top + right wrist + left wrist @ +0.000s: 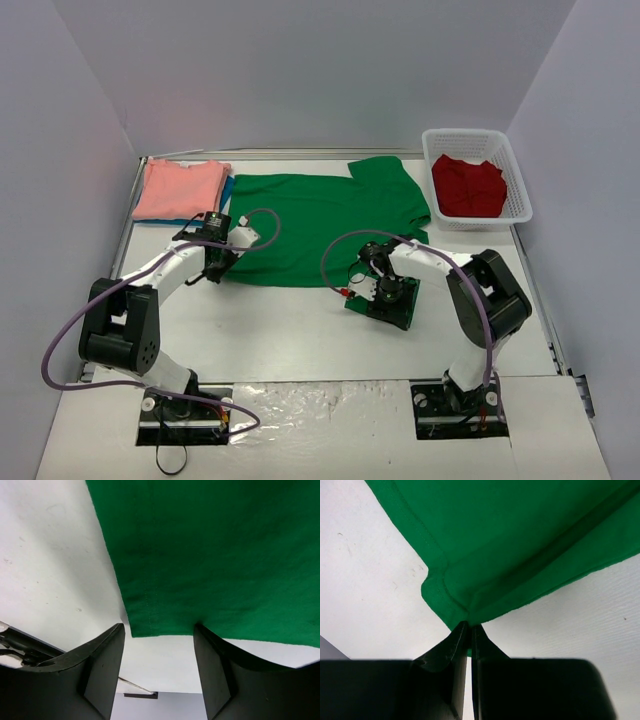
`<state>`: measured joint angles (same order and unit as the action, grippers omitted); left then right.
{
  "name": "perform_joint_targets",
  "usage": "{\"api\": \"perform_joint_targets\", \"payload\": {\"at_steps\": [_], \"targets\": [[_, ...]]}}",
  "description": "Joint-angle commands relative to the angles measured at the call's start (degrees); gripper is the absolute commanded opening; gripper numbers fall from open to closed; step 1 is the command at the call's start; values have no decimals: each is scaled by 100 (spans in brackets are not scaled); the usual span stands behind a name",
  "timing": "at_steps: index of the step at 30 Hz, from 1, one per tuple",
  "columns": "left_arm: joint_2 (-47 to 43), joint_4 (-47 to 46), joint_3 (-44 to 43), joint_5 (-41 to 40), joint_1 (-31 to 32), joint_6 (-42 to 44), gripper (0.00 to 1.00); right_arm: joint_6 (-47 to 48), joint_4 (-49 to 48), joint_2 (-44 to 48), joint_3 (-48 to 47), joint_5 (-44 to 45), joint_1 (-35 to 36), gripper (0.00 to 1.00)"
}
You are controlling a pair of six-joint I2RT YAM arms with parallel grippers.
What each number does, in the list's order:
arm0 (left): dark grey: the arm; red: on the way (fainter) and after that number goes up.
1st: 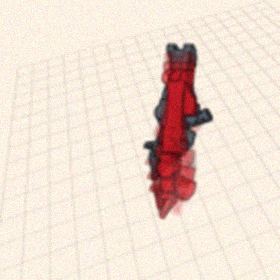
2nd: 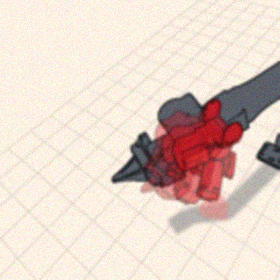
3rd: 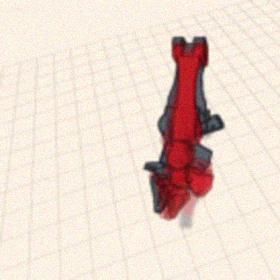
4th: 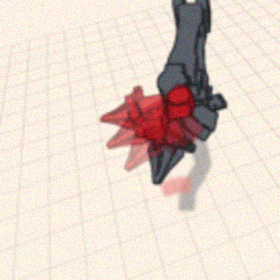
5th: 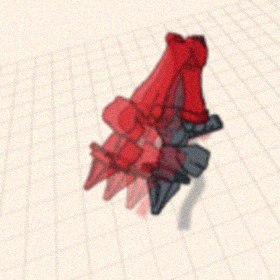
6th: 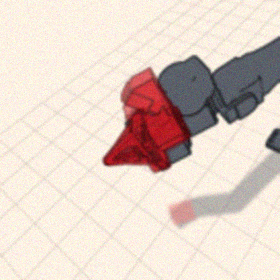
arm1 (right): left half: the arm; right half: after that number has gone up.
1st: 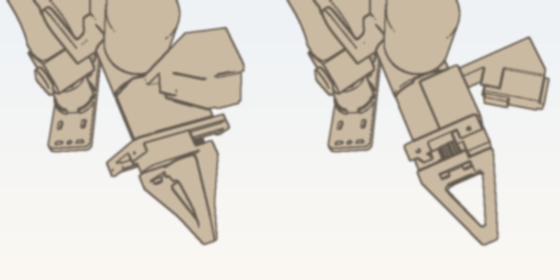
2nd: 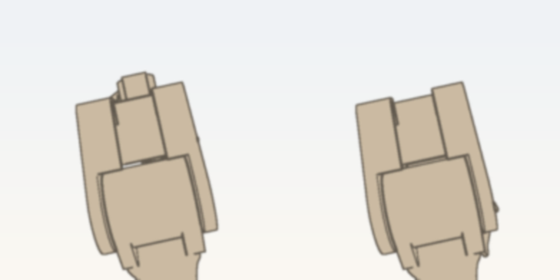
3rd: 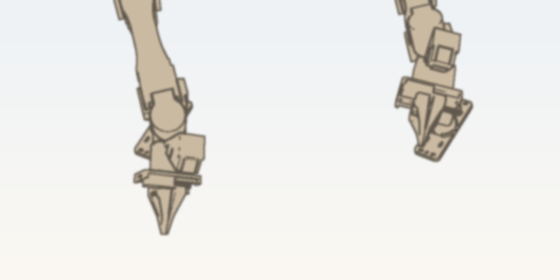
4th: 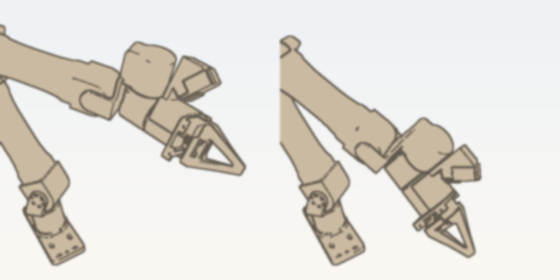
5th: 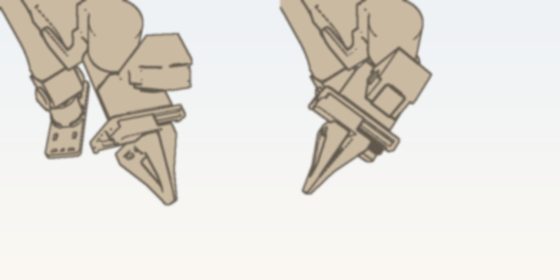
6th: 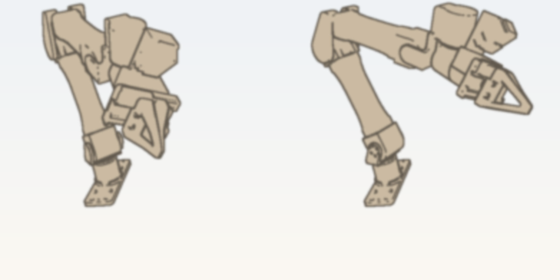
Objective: Fold and stack the t-shirts
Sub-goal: Grap the side of the flattened tshirt closest away from the robot with both arms
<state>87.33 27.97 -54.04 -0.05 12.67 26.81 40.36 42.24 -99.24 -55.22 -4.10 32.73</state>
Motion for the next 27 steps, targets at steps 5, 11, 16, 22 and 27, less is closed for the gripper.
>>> {"api": "perform_joint_targets", "payload": {"at_steps": [5,11,16,22,27], "targets": [[-181,-63,43,5,-19,-44,2,-291,39,-183,-77,357,119,52],[-199,-72,69,5,-19,-44,2,-590,-339,-297,-24,682,155,37],[-216,-63,87,5,-27,-44,2,-661,-374,-324,-6,700,155,20],[-269,-37,96,5,-27,-26,2,-643,-173,79,-76,902,102,18],[-427,156,8,330,-19,44,3,-521,249,510,-322,797,-327,1]]}}
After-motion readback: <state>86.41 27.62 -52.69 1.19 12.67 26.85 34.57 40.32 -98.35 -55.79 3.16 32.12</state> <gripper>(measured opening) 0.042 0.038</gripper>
